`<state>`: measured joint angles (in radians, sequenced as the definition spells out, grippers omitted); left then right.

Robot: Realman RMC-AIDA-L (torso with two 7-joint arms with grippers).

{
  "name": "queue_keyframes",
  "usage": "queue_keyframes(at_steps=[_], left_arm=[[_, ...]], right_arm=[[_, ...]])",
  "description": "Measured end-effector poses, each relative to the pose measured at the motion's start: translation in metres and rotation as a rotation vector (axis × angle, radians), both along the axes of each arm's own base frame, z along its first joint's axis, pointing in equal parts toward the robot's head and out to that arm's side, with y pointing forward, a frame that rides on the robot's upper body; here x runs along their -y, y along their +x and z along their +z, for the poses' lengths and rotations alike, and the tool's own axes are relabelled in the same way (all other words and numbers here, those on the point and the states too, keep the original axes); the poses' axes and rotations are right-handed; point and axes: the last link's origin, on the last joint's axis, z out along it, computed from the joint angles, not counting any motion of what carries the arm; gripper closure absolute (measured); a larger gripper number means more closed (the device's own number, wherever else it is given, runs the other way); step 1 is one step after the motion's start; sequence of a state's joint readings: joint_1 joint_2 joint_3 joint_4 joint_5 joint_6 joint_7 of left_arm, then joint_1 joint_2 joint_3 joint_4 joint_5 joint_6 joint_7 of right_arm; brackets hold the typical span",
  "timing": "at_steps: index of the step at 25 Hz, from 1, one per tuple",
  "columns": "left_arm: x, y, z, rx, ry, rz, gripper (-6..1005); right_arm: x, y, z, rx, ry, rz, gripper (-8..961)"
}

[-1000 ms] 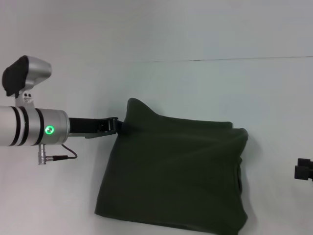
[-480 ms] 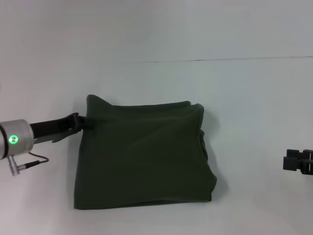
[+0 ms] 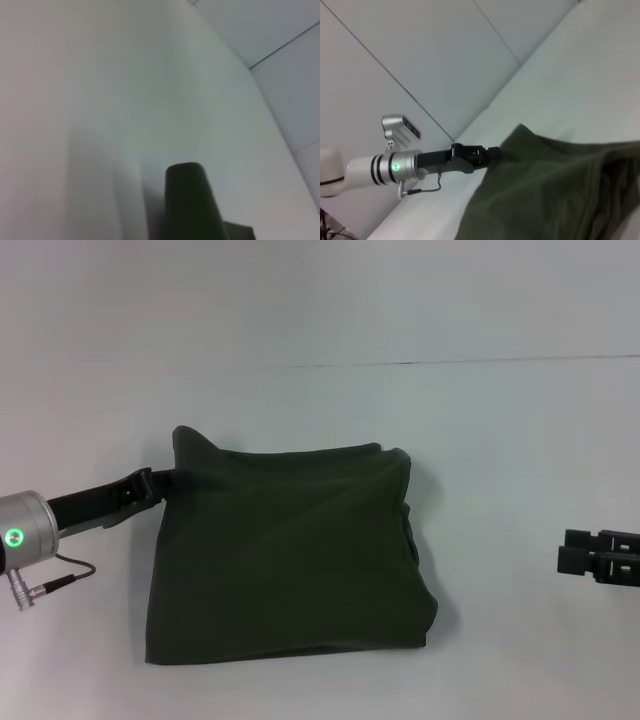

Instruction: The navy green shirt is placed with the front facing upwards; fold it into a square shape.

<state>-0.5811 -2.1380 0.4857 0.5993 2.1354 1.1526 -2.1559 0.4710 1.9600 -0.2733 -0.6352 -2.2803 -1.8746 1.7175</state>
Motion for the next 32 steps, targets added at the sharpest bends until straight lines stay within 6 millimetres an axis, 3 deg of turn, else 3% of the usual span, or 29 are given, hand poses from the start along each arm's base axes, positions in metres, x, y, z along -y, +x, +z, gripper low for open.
queue_keyframes(at_steps=[2,9,12,13,21,32], left_arm=[[0.001,-0.001,0.001,0.006,0.02,-0.009,936],[0.006,-0.007,0.027,-0.001,0.204,-0.109,610],[0.014,-0.006,0.037,0.007,0.308,-0.184,482],[0.015,-0.005,0.04,0.011,0.334,-0.209,434],[0.035,0.004,0.042,-0.036,0.478,-0.433,73],[0.042,0.002,0.031,-0.071,0.533,-0.481,48]], right_arm=[[-0.001,-0.003,-0.002,-0.007,0.019,0.022,166],[-0.01,-0.027,-0.017,-0.088,0.224,0.2,168],[-0.021,-0.041,-0.035,-0.096,0.314,0.266,167],[-0.031,-0.048,-0.052,-0.089,0.328,0.28,167],[-0.064,-0.062,-0.098,0.026,0.289,0.242,172],[-0.087,-0.067,-0.136,0.22,0.229,0.216,174]])
